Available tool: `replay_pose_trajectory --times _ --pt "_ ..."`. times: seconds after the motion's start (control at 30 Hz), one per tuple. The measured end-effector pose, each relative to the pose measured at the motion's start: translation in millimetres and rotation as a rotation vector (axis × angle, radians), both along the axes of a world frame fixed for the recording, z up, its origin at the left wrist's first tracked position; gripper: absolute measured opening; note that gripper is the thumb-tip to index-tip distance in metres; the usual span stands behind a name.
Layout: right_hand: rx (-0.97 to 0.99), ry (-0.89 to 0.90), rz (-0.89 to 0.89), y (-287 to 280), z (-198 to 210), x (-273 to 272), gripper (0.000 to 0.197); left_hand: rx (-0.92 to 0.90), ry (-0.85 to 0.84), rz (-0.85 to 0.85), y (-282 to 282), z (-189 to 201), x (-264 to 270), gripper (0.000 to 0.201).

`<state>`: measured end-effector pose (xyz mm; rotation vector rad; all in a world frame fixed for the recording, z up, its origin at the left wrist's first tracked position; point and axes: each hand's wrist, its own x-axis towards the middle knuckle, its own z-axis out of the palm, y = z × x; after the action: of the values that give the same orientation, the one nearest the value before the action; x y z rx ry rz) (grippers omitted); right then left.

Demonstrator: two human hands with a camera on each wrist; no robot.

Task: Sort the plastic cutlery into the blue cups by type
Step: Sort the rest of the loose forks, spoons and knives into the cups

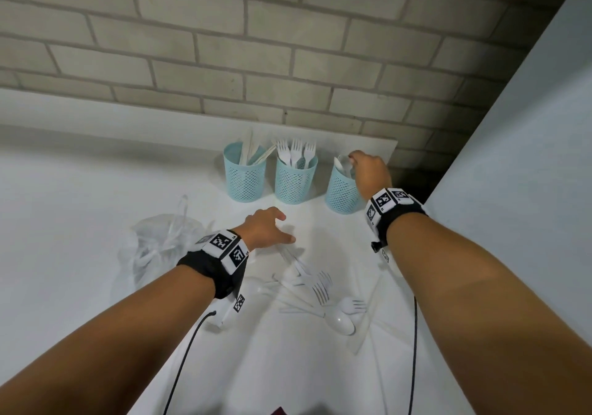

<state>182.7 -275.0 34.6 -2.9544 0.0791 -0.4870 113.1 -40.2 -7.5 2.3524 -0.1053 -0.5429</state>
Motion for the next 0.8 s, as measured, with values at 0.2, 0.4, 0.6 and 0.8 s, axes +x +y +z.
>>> replay_pose_trajectory --times 0.2,0.4,0.6,0.8 --pt "0.006 -0.08 -0.002 0 23 3 0.035 0.367 0.021 -0.208 7 5 -9 0.087" --pt "0.243 -0.257 -0.123 -6 41 -18 0.029 0.467 -0.016 -0.126 7 4 -17 0.094" --pt "0.409 -0.207 -0.108 -19 35 -56 0.018 0.503 -0.009 0.106 10 -1 -28 0.106" --pt "0.26 0.714 -0.225 -28 30 -124 0.008 0.52 0.052 0.227 16 -22 -33 0.108"
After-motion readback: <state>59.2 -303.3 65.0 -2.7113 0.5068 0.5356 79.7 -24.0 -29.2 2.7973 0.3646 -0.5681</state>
